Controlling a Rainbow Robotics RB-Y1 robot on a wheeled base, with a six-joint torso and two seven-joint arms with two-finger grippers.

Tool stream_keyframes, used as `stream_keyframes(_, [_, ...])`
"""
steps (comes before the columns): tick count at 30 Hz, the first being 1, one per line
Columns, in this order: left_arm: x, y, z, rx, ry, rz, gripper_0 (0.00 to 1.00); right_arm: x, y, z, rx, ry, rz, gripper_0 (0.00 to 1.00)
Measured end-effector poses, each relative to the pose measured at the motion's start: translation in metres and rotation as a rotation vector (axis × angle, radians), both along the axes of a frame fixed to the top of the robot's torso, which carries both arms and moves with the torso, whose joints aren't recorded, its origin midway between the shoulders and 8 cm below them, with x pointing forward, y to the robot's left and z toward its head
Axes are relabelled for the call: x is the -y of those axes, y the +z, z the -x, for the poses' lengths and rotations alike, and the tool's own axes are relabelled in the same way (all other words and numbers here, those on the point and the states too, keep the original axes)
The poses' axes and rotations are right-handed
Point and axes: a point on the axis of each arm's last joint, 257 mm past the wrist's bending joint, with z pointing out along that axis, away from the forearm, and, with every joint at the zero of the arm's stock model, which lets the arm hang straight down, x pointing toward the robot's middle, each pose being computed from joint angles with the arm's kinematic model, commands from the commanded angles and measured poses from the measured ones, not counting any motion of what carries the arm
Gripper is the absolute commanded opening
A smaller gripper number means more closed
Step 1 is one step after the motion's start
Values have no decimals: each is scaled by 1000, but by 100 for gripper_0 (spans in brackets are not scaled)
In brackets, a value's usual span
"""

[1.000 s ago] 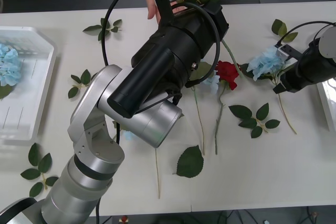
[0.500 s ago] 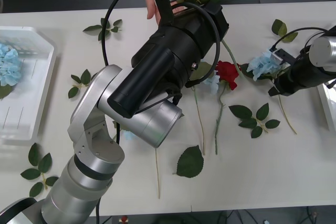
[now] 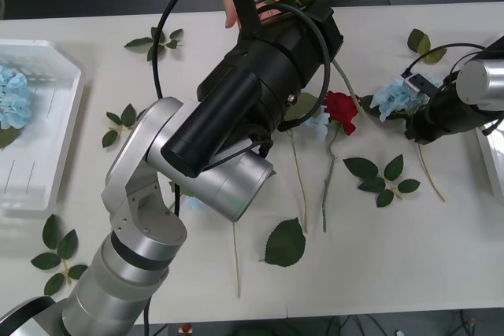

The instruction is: Place the red flowers into the right box and the blue flowers into the left box. If a person shows an open palm, hand one flower to the person first, then continue sorting.

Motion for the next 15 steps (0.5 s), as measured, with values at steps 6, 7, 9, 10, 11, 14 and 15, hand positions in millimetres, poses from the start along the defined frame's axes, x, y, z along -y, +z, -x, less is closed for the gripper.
stream_keyframes(6, [0,0,0,0,0,0,0,0,-5,-4,15,-13,-5,0])
stream_keyframes(7, [0,0,0,0,0,0,0,-1,-7,-4,15,-15,-7,0])
stream_keyframes(9, [0,0,0,0,0,0,0,-1,-8,-4,15,-15,-6,0])
stream_keyframes(10, [0,0,0,0,0,0,0,-1,-8,-4,15,-15,-6,0])
stream_keyframes(11, [0,0,0,0,0,0,0,-1,-8,-4,15,-15,-6,0])
stream_keyframes(14, [0,0,0,0,0,0,0,-1,-7,-4,15,-19,-11,0])
stream_keyframes(15, [0,0,0,0,0,0,0,-1,-6,-3,11,-23,-17,0])
